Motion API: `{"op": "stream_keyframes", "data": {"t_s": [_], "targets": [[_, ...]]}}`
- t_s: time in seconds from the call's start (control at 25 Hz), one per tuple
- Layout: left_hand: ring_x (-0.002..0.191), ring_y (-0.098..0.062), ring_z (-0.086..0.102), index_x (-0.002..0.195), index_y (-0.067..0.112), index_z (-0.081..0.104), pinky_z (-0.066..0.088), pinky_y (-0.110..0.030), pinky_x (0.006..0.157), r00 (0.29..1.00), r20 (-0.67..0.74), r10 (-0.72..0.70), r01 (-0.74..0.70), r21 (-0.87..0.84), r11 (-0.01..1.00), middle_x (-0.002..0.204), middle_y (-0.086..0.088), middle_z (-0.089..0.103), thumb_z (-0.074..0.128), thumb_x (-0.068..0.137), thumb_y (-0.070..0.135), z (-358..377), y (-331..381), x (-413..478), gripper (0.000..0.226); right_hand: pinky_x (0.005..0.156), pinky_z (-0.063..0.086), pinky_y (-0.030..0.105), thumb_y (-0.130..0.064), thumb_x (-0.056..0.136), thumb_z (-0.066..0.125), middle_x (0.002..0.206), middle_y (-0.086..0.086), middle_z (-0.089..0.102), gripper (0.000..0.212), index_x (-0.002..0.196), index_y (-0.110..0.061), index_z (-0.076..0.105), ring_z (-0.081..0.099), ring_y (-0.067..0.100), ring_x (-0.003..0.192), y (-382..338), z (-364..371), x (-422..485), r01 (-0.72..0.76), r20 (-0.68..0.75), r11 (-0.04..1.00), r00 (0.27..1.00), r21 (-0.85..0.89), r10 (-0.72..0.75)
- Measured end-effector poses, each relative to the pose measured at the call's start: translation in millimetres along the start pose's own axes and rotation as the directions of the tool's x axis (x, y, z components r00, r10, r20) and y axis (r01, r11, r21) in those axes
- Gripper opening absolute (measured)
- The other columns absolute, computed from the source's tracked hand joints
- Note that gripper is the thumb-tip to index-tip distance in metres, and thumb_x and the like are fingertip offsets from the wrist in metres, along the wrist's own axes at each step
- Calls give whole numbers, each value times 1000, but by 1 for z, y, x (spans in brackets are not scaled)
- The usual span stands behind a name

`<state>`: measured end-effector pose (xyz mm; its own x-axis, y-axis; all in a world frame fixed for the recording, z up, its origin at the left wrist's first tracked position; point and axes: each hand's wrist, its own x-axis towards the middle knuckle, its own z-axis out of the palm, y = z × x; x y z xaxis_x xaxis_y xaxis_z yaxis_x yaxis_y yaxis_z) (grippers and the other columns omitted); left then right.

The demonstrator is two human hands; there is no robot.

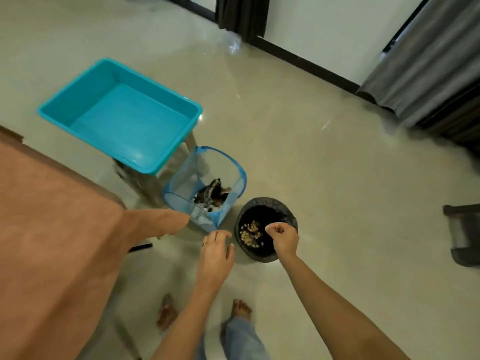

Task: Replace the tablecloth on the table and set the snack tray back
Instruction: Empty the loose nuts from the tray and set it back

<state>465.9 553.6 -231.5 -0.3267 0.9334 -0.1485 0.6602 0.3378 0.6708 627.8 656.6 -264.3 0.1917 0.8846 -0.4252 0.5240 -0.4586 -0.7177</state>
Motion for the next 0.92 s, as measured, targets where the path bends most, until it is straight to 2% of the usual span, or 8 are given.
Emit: {"op": "stream_keyframes", "data": {"t_s": [0.12,0.24,0.4,0.56,0.72,0.84,0.92], "targets": [[100,-27,53,106,10,61,44,-38,86,999,41,36,-36,12,999,105,-7,59,62,84,9,46,19,36,22,79,43,22,-11,88,66,95,10,73,13,92,-3,75,63,21,88,25,-24,69,-32,-68,998,997,-57,28],[98,-27,53,108,10,61,43,-37,84,999,39,2,-4,47,999,106,-8,59,62,84,9,72,14,47,23,84,41,21,-12,92,59,108,11,71,20,105,-4,73,63,25,103,55,-27,112,-63,-92,991,994,-116,52],[100,-27,53,110,10,60,44,-37,84,997,45,-55,49,117,992,108,-8,59,61,85,8,76,-9,38,25,87,40,22,-12,97,51,113,11,69,26,112,-4,70,61,27,107,79,-19,119,-97,-73,986,994,-133,88],[101,-27,54,112,12,60,45,-37,86,996,63,-56,45,166,985,109,-6,59,61,85,11,68,0,30,27,83,41,25,-14,98,46,110,12,68,27,109,-4,69,60,28,103,84,-31,101,-121,-51,981,992,-152,114],[96,-29,56,106,10,60,46,-39,84,1000,-9,-27,29,200,979,103,-8,60,59,83,11,29,14,44,24,73,36,23,-17,98,49,102,11,69,24,104,-5,68,58,22,88,35,-39,70,7,27,987,1000,-161,-3],[80,-33,59,92,8,61,51,-39,73,988,-157,5,31,227,973,88,-11,62,55,77,15,-11,17,37,18,72,39,29,-19,98,47,100,13,67,24,104,-4,64,60,29,94,-19,-37,44,168,114,971,982,-168,-151],[70,-32,59,84,9,60,50,-36,63,960,-279,-21,90,236,968,79,-10,61,50,76,20,-48,14,28,17,77,42,33,-16,98,45,103,16,66,23,108,-3,63,60,34,99,-70,-21,23,329,220,930,931,-167,-290]]}}
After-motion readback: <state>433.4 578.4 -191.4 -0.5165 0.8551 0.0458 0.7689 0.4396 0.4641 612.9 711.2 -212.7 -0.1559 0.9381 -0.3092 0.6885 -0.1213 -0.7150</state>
